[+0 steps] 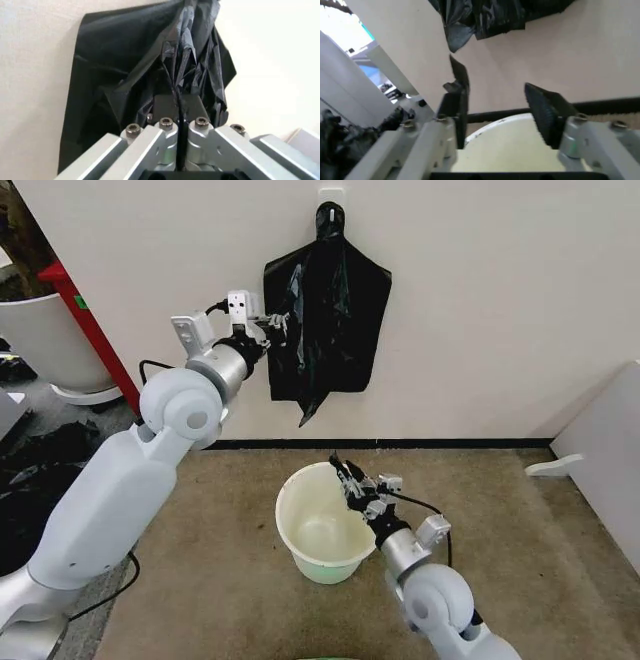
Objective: Place the garbage bag over the trash bin.
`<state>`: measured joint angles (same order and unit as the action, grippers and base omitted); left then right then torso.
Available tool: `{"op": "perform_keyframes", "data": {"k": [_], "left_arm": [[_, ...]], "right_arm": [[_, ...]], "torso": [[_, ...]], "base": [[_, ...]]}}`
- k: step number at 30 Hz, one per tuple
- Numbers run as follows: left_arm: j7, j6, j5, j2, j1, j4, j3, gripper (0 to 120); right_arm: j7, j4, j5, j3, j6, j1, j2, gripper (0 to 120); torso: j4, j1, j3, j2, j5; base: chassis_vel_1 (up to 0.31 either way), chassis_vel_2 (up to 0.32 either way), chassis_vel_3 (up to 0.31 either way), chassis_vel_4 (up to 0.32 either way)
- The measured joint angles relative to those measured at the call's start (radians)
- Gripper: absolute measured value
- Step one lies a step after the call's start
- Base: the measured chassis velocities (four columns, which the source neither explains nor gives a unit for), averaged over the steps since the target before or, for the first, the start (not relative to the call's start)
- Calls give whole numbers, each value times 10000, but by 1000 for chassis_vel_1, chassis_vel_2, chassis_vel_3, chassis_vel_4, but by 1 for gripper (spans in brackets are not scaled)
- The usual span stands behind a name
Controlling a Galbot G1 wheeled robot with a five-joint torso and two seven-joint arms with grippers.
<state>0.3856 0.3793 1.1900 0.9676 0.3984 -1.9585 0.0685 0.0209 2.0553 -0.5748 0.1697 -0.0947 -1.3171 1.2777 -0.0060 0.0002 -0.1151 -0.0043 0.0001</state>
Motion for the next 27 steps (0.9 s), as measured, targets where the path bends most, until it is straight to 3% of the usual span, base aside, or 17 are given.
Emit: {"op": "perform_keyframes", "data": {"k": [6, 10, 15, 21, 27], "left_arm": [[-11, -262, 757, -8, 53, 59, 139, 0], [-35, -355, 1155, -7, 180, 77, 161, 0], [-34, -437, 1249, 49, 250, 132, 133, 0], [-31, -482, 1473, 45, 251, 92, 109, 0], [-26, -511, 1627, 134, 173, 98, 71, 0]], "right_arm": [[57, 644, 558, 262, 175, 31, -279, 65], [445, 1629, 35, 727, -72, 377, -773, 84], [1123, 2100, -817, 996, -632, 1436, -1272, 97], [2104, 1738, -1870, 641, -1302, 3324, -1632, 100], [3259, 1322, -2680, -384, -1751, 5165, -1445, 100]], "torso": [[1, 0, 0, 0, 0], [0, 0, 0, 0, 0], [-1, 0, 0, 0, 0], [2, 0, -1, 0, 0], [1, 1, -1, 0, 0]], "base": [[0, 0, 0, 0], [0, 0, 0, 0], [0, 0, 0, 0], [0, 0, 0, 0], [0, 0, 0, 0]]}}
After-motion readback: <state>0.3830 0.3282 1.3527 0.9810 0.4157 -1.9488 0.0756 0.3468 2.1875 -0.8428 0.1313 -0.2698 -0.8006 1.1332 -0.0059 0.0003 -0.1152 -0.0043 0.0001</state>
